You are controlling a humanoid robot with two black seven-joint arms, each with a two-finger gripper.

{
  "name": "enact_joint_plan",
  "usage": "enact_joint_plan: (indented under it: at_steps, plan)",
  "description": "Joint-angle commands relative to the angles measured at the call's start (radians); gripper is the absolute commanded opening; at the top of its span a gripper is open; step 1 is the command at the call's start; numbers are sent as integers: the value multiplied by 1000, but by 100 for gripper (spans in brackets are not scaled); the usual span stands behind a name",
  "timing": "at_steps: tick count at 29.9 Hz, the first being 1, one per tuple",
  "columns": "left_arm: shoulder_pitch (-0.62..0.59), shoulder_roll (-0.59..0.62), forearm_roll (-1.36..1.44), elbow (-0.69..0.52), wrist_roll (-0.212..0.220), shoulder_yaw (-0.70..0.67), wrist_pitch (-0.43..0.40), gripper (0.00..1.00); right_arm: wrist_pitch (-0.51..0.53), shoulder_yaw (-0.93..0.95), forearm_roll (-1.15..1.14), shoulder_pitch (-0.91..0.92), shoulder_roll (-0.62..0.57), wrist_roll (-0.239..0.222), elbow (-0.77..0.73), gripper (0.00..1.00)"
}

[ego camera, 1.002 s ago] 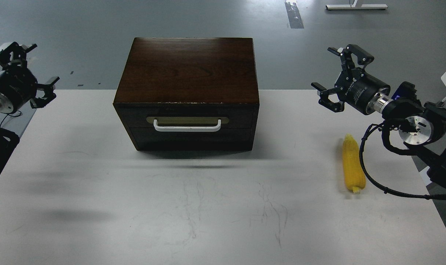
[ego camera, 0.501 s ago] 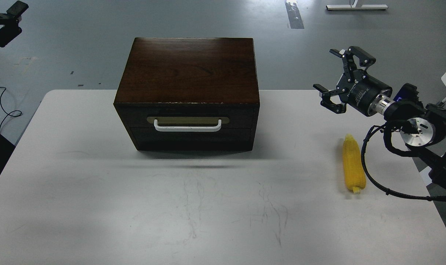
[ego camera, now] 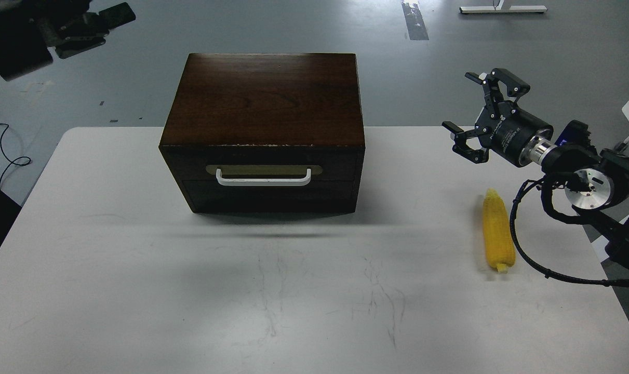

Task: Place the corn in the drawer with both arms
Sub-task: 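Move the left gripper toward the white drawer handle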

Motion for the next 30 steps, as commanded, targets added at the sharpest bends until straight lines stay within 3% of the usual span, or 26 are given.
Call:
enact_joint_plan:
  at_steps: [1,8,11,18,30]
  plan:
    - [-22,-1,98,-106,0,3,3,99,0,0,0,-12,-3,0,0,100]
    - [-3,35,215,-292,0,32,12,99,0,1,0,-21,-4,0,-1,100]
    - [0,100,218,-361,0,127,20,99,0,1,0,-24,-6,0,-1,100]
    - [1,78,258,-369,0,190,92,98,0,-2,0,-29,-10,0,-1,100]
    - [3,-18,711,-372,0,216,311,98,0,-2,0,-36,-12,0,-1,100]
